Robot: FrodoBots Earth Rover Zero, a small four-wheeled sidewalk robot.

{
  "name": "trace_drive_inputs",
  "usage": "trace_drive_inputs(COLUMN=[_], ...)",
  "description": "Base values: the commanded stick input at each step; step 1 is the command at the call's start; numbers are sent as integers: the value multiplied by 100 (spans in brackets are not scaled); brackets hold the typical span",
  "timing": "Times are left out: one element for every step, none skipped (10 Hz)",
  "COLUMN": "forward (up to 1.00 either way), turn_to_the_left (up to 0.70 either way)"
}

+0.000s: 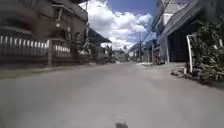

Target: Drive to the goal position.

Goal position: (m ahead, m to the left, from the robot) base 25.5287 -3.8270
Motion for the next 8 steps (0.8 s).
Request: trace_drive_inputs(forward=[100,100,100,100,100,100,100,100], turn_to_the_left=[-28,-28,-28,-27,-26,0,0,0])
